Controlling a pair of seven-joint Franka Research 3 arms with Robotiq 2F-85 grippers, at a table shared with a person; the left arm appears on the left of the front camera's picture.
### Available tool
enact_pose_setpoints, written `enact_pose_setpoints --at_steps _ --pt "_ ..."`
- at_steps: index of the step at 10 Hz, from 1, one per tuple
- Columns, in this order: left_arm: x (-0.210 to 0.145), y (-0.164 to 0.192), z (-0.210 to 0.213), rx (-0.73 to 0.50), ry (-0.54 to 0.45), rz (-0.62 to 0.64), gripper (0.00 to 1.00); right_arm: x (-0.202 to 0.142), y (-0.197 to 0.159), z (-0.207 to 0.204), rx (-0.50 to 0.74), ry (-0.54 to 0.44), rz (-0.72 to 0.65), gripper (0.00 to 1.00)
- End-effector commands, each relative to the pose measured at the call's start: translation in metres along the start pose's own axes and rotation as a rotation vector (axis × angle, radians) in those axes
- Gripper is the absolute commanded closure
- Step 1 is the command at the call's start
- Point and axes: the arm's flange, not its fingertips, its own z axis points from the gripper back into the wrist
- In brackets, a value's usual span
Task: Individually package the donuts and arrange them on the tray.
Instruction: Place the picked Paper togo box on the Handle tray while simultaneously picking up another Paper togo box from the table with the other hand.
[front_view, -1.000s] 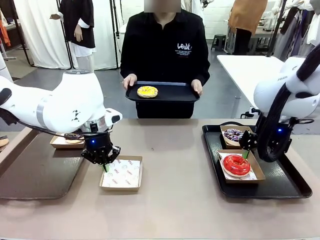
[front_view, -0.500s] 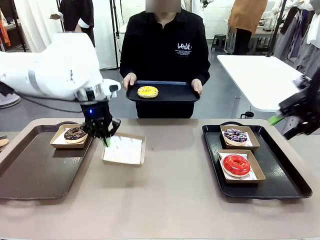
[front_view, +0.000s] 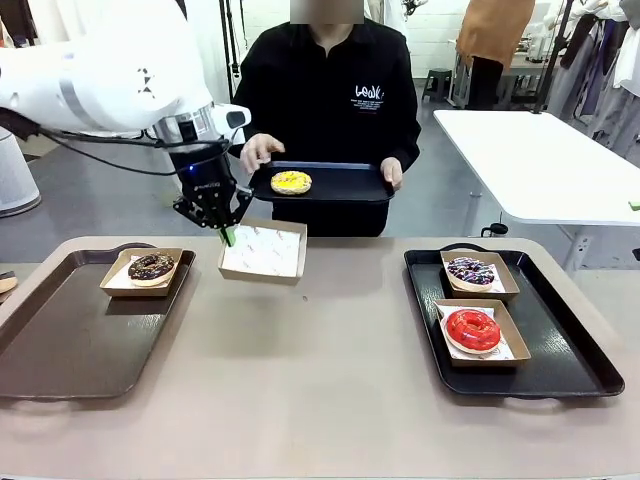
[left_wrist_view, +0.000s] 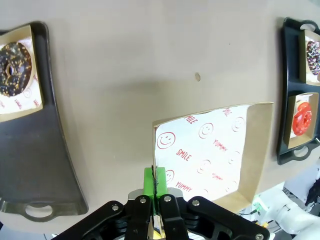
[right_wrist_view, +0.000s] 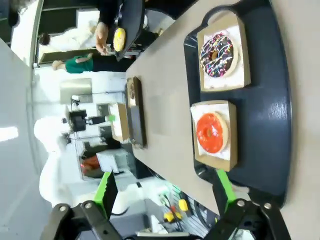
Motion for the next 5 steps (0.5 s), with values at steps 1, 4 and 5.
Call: enact_pose_setpoints --at_steps 1,4,5 --pt "0.019 -0.008 0.004 0.035 0.017 0.007 1.00 0.015 -0.027 0.003 0.074 0.011 0.037 0.00" --pt "0.050 -0.009 -0.004 0.071 0.049 0.042 1.00 0.023 -0.063 0.005 0.087 0.068 0.043 0.00" --pt "0.058 -0.011 -0.006 0.090 0.057 0.036 1.00 0.023 -0.068 0.003 0.079 0.077 0.060 0.00"
